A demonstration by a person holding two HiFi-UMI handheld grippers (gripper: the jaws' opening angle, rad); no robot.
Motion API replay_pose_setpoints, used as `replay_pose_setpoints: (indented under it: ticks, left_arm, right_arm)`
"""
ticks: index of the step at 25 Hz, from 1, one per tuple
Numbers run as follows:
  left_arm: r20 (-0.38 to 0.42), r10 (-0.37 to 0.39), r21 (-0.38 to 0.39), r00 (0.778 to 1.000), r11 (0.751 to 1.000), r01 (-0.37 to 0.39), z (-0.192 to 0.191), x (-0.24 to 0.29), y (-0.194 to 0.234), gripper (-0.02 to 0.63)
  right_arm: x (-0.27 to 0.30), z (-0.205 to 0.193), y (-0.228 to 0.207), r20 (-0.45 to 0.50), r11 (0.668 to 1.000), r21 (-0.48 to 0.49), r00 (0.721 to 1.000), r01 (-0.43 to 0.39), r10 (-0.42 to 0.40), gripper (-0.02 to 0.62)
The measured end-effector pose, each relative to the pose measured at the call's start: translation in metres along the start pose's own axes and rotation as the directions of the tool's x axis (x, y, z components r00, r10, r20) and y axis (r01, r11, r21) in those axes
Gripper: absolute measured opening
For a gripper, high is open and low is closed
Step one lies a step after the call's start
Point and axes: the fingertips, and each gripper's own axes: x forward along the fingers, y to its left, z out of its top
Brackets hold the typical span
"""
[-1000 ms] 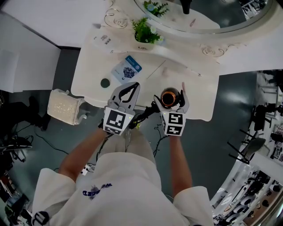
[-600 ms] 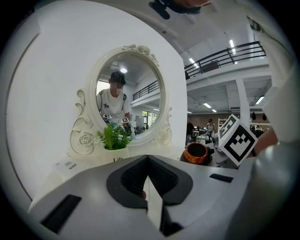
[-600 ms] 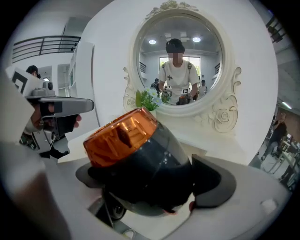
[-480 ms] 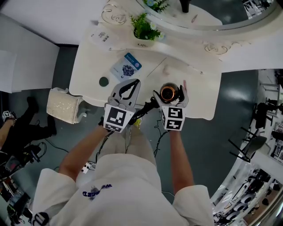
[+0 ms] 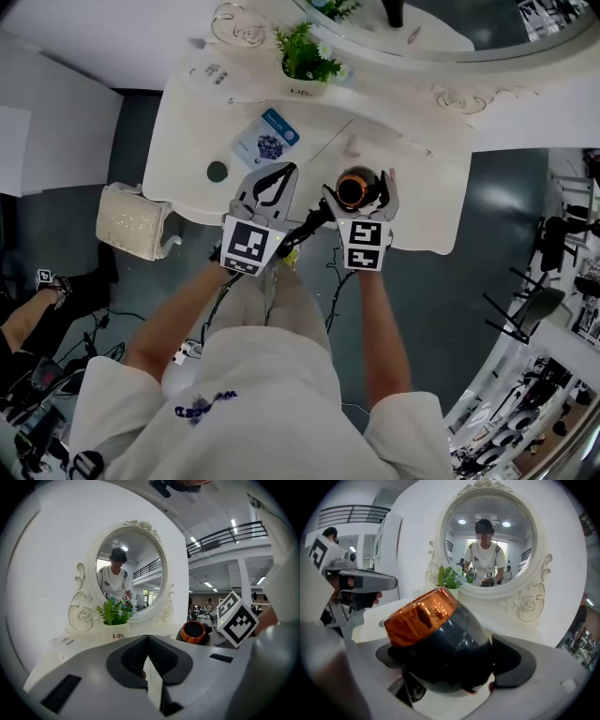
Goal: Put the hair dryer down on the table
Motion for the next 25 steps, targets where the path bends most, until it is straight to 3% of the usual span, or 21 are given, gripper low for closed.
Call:
replay_pose_setpoints:
  ticks: [9, 16, 25]
  left_arm:
    - [-0.008, 0.004, -0.004, 1.000, 1.000, -0.004, -0.005, 0.004, 0.005, 0.009]
    - [-0.033, 0.002, -0.016, 0.999, 1.000, -0.003, -0.017, 0.005, 0.003, 0.009]
    - [-0.039, 0.000, -0.018, 0.999, 1.000, -0.001, -0.017, 0.008, 0.005, 0.009]
  right_arm:
    - [0.016, -0.003, 0.002, -0.007, 0.994, -0.111, 1.000, 0.018, -0.018, 0.553]
    - [0.032, -0.014, -0.001, -0.030, 0.969, -0.245, 0.998, 0.039, -0.047, 0.554]
    - [0.051, -0.021, 0.019, -0.074, 0.925, -0.379, 0.997, -0.026, -0.003, 0.555]
